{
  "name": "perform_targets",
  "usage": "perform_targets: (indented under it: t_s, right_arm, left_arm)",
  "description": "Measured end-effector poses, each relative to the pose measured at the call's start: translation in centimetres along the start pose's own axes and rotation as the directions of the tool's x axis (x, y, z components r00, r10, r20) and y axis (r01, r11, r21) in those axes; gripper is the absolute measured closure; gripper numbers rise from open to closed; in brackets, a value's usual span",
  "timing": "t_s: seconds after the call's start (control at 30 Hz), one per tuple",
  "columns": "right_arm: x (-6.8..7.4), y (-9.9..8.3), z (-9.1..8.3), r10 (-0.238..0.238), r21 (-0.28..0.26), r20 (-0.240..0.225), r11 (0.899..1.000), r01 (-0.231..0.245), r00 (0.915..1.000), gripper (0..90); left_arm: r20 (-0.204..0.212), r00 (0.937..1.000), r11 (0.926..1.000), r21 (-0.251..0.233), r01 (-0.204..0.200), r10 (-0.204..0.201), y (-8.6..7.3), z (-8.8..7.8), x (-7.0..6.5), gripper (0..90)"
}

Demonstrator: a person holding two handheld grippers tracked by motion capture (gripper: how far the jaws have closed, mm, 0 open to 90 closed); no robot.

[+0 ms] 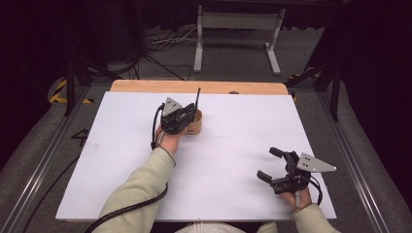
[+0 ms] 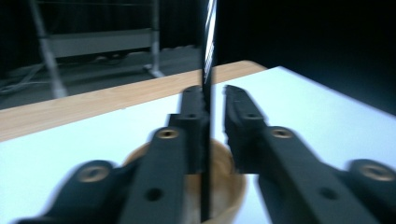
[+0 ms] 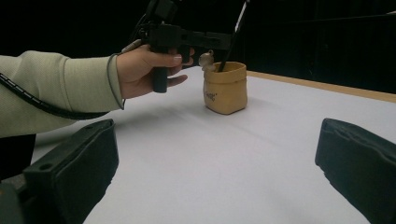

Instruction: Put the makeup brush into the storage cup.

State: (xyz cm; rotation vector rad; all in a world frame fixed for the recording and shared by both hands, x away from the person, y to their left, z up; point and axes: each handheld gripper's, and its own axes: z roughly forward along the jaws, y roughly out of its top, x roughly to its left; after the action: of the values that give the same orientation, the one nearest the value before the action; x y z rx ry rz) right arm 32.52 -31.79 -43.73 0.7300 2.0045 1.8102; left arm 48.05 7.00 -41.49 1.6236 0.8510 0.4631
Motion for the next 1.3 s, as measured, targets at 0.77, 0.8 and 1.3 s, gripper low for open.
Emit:
perform_targets:
  t_s: [0.77,0.8,1.3]
  right_arm:
    - [-0.3,0.5,0.4,-0.015,-0.007,0.008,1.0,0.015,0.9999,0.0]
    - [-0.3,0.5,0.3,-0.017,-0.009,0.01,1.0,0.017,0.9998,0.0]
    - [-0.6,0.4,0.2,-0.016,0.003,0.029,1.0,0.016,0.9994,0.0]
  left_arm:
    - [0.202,0.9767,0.9958,-0.07,-0.059,0.072,1.8,-7.0,0.4,6.1]
    - [0.214,0.9747,0.9966,-0.065,-0.051,0.064,1.8,-7.5,0.5,5.3]
    - [0.279,0.956,0.9955,-0.055,-0.077,0.089,0.9,-12.2,1.0,2.0]
